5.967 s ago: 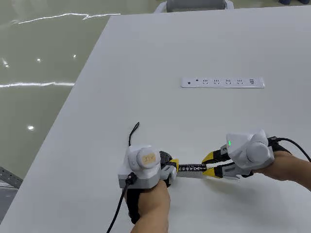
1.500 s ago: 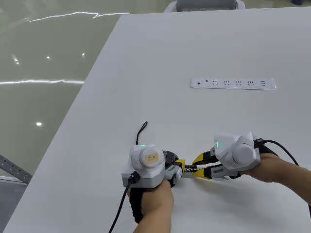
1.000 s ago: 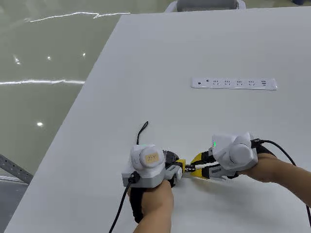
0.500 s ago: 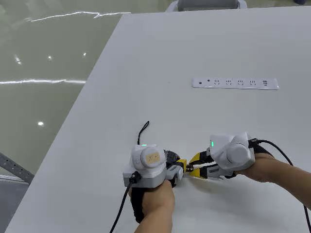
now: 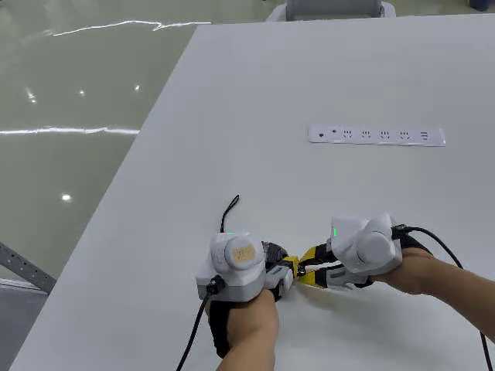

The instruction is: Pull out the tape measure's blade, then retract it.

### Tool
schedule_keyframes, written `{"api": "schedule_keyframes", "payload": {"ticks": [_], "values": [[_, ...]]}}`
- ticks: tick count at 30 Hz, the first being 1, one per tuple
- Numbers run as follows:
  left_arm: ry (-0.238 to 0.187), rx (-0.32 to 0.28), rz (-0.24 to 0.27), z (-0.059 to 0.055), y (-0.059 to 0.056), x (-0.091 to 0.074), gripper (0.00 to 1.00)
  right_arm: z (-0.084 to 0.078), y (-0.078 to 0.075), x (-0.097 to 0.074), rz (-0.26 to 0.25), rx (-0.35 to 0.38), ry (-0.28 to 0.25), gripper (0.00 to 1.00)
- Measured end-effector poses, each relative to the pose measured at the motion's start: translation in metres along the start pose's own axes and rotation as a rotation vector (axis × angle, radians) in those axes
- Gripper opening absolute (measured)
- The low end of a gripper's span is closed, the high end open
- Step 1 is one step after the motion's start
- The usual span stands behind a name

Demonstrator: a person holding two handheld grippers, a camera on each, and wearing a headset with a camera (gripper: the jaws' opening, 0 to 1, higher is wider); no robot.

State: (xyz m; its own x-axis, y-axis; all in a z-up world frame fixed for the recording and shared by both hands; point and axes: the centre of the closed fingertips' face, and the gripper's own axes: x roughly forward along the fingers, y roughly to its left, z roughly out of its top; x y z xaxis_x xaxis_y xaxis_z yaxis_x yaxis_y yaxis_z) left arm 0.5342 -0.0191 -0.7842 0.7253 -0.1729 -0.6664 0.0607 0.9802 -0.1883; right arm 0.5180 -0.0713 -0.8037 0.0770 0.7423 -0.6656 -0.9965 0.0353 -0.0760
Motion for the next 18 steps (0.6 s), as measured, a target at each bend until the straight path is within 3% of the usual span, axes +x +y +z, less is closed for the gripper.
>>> {"api": "schedule_keyframes", "payload": {"ticks": [18], "values": [[-0.001,0.007,0.003,-0.0007,0.0000,0.0002,0.60,0.0016,0.0007,0.0054,-0.012,0.022,0.000,0.13]]}}
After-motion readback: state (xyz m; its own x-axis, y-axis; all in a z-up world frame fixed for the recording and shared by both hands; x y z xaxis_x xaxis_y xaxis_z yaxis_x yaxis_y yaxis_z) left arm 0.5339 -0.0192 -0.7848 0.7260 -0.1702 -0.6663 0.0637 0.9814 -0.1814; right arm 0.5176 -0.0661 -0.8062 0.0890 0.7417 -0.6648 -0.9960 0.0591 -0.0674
